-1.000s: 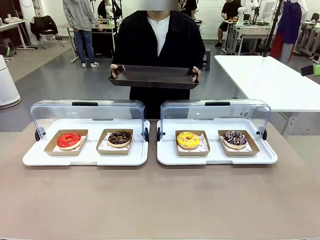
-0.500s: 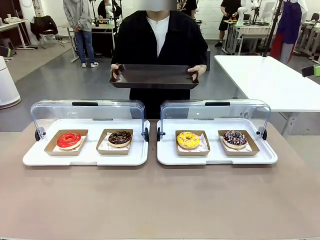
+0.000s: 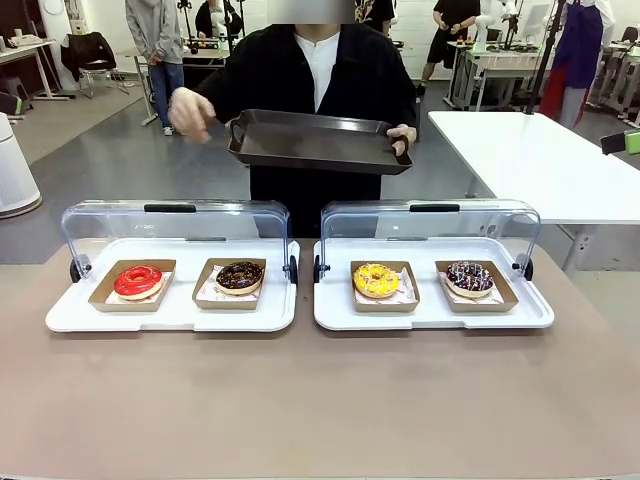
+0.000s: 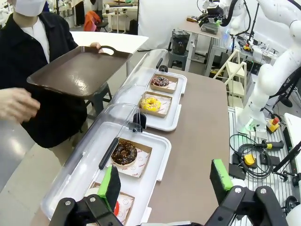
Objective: Provide the desired donut to the person.
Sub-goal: Pick up and lift the Paper togo box containing the Donut pointed at by the person.
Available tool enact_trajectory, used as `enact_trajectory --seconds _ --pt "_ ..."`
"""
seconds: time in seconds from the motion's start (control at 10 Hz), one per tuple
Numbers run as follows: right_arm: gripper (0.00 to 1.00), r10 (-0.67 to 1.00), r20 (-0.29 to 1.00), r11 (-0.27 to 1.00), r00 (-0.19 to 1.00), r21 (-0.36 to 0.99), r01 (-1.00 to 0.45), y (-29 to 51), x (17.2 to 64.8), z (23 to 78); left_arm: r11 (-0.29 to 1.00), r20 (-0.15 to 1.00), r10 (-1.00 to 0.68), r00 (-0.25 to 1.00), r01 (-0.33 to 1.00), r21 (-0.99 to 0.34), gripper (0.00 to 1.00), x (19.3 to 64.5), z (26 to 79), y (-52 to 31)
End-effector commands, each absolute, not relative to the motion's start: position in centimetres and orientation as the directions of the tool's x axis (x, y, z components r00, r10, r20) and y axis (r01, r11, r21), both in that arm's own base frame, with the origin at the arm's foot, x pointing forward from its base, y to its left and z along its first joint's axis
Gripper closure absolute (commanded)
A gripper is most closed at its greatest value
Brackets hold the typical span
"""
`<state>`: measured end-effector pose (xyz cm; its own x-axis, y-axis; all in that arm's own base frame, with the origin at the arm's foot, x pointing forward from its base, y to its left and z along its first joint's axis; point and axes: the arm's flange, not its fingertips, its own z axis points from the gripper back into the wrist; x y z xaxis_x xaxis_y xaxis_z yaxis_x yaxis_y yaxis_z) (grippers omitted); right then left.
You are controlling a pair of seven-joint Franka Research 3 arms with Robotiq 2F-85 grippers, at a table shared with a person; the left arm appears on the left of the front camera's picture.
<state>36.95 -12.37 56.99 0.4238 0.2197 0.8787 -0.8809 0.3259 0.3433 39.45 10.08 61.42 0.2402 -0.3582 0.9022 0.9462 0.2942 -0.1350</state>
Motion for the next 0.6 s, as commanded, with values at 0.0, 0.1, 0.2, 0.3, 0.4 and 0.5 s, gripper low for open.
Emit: enact_trajectory --seconds 0.0,0.1,0.2,0.3,0.4,0.5 --pt "0.00 0.211 0.884 0.314 0.417 0.342 -0.885 -12.30 37.05 57.01 0.287 0.905 -0.355 0.234 0.949 -0.132 0.00 39.47 61.70 10.18" --pt "0.00 0.211 0.884 0.314 0.417 0.342 -0.885 -12.30 37.05 57.01 0.287 0.905 -0.355 0.234 0.949 -0.132 0.00 39.47 61.70 10.18" --pt "0.00 0.211 0.884 0.314 0.417 0.342 -0.885 -12.30 37.05 57.01 0.287 0.905 -0.355 0.234 0.949 -0.132 0.00 39.47 61.70 10.18" --pt "0.00 0.211 0.884 0.314 0.417 0.342 -0.885 -12.30 37.05 57.01 0.287 0.905 -0.355 0.234 0.949 -0.132 0.00 39.47 61.70 10.18" --pt "0.00 0.211 0.884 0.314 0.417 0.342 -0.885 -12.30 37.05 57.01 0.287 0.905 -0.355 0.234 0.949 -0.132 0.00 39.47 61.70 10.18" --pt "0.00 0.211 0.884 0.314 0.417 0.342 -0.885 -12.30 37.05 57.01 0.287 0.905 -0.355 0.234 0.949 -0.132 0.00 39.47 61.70 10.18"
